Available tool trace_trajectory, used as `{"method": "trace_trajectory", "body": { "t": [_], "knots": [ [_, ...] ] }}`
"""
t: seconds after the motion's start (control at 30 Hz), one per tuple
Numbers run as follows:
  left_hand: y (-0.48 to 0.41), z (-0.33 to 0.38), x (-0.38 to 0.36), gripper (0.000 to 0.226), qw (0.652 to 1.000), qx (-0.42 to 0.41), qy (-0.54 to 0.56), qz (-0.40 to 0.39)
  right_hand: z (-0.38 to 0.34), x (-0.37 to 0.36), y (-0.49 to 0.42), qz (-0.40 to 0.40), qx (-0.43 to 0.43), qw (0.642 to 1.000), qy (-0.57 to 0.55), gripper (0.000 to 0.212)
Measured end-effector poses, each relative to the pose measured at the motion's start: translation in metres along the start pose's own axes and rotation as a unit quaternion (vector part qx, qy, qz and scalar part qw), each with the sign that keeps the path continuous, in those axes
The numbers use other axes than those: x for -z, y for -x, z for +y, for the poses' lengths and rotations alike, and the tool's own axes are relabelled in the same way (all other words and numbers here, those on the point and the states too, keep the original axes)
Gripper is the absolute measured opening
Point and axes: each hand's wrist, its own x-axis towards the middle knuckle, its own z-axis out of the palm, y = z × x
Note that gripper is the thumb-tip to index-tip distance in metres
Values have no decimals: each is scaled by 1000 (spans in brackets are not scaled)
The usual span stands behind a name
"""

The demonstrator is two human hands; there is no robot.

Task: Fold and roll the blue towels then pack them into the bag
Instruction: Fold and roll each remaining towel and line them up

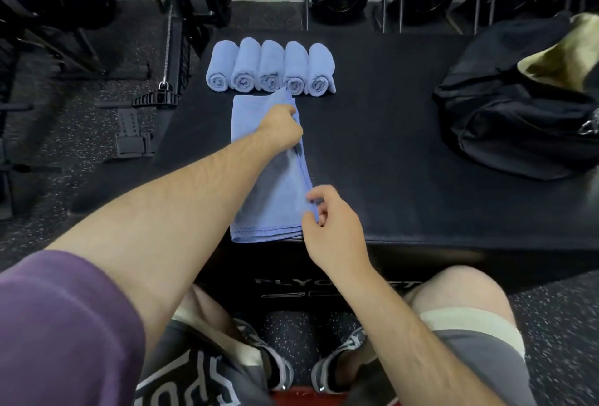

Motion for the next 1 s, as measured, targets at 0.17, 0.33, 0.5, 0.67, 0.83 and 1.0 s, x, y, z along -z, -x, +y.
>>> {"method": "trace_trajectory", "body": {
  "t": [0.17, 0.33, 0.5, 0.67, 0.83, 1.0],
  "knots": [
    [-1, 2, -9, 36, 1000, -2, 20, -6, 7, 1, -4, -1, -22, 1000, 9, 15],
    [13, -6, -15, 45, 998, -56, -16, 9, 11, -8, -5, 7, 9, 999, 38, 14],
    [33, -26, -21, 35, 980, -92, -150, 89, 9, -12, -2, 8, 5, 997, 70, 12],
    [42, -34, -17, 43, 980, -91, -176, 17, -2, -18, -2, 47, 2, 962, 269, 15],
    [37, -56, -1, 43, 968, -117, -218, 33, -20, -45, -21, 74, 112, 928, 347, 27],
    [26, -78, 21, 44, 963, -115, -242, 38, -44, -67, -68, -34, 133, 919, 370, 56]
  ]
}}
